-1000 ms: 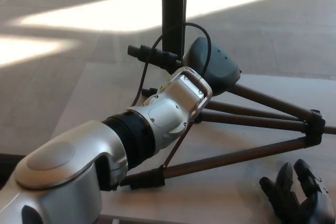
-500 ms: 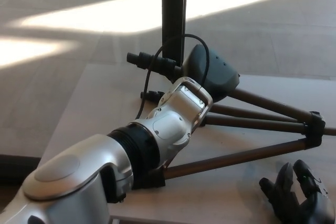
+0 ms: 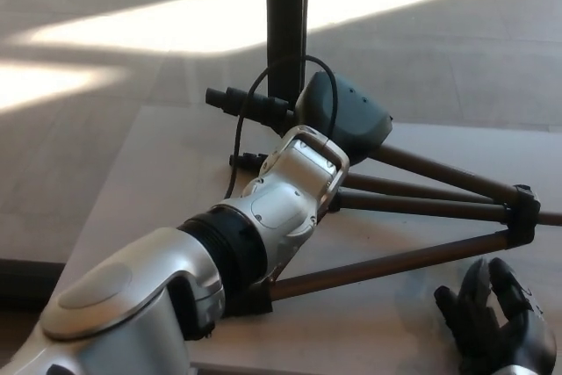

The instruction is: Use both hands of the robot to pick up the tripod lying in the middle of the desk and make it stand upright on the desk

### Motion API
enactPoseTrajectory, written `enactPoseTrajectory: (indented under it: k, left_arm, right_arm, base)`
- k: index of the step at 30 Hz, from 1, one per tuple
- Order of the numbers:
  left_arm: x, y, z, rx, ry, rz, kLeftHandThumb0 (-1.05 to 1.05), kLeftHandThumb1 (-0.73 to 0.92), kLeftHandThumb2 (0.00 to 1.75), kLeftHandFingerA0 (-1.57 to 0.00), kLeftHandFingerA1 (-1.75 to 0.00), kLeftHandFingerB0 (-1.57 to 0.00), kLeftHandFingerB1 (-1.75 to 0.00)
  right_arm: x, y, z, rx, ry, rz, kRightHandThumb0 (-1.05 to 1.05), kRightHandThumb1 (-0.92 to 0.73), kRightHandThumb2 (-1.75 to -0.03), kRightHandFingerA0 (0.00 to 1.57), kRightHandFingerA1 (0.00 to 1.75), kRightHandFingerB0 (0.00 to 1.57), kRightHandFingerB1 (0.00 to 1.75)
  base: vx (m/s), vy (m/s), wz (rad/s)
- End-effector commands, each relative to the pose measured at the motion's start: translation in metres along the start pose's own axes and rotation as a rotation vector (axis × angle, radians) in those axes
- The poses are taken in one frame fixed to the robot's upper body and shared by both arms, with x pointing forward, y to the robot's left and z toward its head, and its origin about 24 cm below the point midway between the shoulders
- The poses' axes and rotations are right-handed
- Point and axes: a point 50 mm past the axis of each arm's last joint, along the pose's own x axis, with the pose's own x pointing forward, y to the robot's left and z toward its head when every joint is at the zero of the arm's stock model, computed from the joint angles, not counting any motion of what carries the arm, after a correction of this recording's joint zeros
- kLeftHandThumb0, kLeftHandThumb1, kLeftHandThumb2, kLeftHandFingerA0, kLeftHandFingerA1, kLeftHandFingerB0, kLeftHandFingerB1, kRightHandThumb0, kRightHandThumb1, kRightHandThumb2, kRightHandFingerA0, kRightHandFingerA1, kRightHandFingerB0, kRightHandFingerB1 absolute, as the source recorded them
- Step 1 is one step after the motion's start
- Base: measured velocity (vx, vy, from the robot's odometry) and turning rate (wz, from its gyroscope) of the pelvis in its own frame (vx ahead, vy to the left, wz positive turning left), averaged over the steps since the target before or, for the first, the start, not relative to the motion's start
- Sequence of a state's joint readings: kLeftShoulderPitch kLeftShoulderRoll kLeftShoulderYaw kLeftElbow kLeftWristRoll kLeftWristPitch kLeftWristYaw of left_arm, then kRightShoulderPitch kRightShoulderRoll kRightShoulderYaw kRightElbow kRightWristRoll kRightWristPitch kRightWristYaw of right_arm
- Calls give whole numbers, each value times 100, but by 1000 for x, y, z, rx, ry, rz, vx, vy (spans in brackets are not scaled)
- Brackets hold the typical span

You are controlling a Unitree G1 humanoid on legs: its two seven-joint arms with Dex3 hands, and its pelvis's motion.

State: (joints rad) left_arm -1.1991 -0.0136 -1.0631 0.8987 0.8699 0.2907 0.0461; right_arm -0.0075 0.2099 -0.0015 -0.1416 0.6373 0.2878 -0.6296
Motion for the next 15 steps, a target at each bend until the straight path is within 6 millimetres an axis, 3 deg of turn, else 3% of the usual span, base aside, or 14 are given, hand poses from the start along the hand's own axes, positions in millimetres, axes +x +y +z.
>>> enactPoseTrajectory:
  k: [1, 2, 3, 4, 5, 6, 7, 8, 9, 10, 13, 14, 15]
  left_arm:
    - [3, 16, -13, -50, 21, 77, -41, 77, 63, -86, -167, -76, -131]
    - [3, 19, -13, -88, 18, 82, -39, 78, 68, -83, -165, -77, -122]
    - [4, 23, -14, -116, 21, 74, -38, 79, 68, -82, -166, -75, -121]
    - [5, 25, -14, -121, 22, 70, -38, 79, 68, -82, -166, -75, -121]
    - [6, 32, -18, -125, 21, 102, -39, 80, 66, -86, -159, -75, -126]
    - [6, 36, -19, -121, 15, 139, -37, 76, 69, -84, -162, -77, -120]
    - [6, 37, -20, -125, 17, 147, -37, 76, 69, -84, -162, -77, -120]
    - [7, 40, -22, -159, 13, 142, -36, 75, 62, -86, -162, -78, -108]
    - [7, 43, -24, -176, 12, 156, -38, 78, 63, -87, -160, -77, -119]
    - [7, 46, -25, -167, 6, 167, -38, 76, 69, -87, -162, -80, -123]
    - [8, 51, -25, -189, 1, 179, -42, 83, 66, -93, -159, -80, -137]
    - [8, 52, -26, -170, -6, 185, -37, 74, 65, -91, -161, -80, -118]
    - [8, 53, -27, -155, -13, 198, -36, 73, 65, -92, -162, -81, -122]
  right_arm:
    - [-3, 45, -22, 324, 234, 54, -36, -54, -107, 6, 58, 0, 51]
    - [-1, 46, -22, 321, 243, 60, -62, -75, -62, 0, 65, 11, 39]
    - [0, 48, -23, 328, 256, 62, -37, -54, -108, 7, 59, 1, 52]
    - [0, 49, -23, 331, 260, 62, -37, -54, -108, 7, 59, 1, 52]
    - [2, 53, -24, 361, 301, 51, -62, -75, -62, 0, 57, 9, 39]
    - [5, 54, -26, 363, 321, 67, -67, -76, -73, 0, 50, 5, 36]
    - [7, 55, -27, 360, 328, 72, -67, -76, -73, 0, 50, 5, 36]
    - [9, 56, -28, 372, 340, 82, -67, -77, -69, 0, 46, 2, 30]
    - [11, 58, -29, 377, 357, 87, -63, -80, -66, 1, 45, 0, 26]
    - [13, 59, -28, 376, 368, 85, -67, -55, -95, 0, 50, 0, 26]
    - [15, 60, -30, 355, 383, 90, -76, -56, -92, 0, 52, 0, 21]
    - [15, 60, -33, 363, 395, 89, -77, -55, -92, 0, 53, 0, 22]
    - [13, 60, -34, 366, 402, 88, -77, -55, -92, 1, 54, 0, 21]
  base:
    - [0, 0, 0]
    - [0, 0, 0]
    - [0, 0, 0]
    - [0, 0, 0]
    - [0, 0, 0]
    - [0, 0, 0]
    - [0, 0, 0]
    - [0, 0, 0]
    - [0, 0, 0]
    - [0, 0, 0]
    - [0, 0, 0]
    - [0, 0, 0]
    - [0, 0, 0]
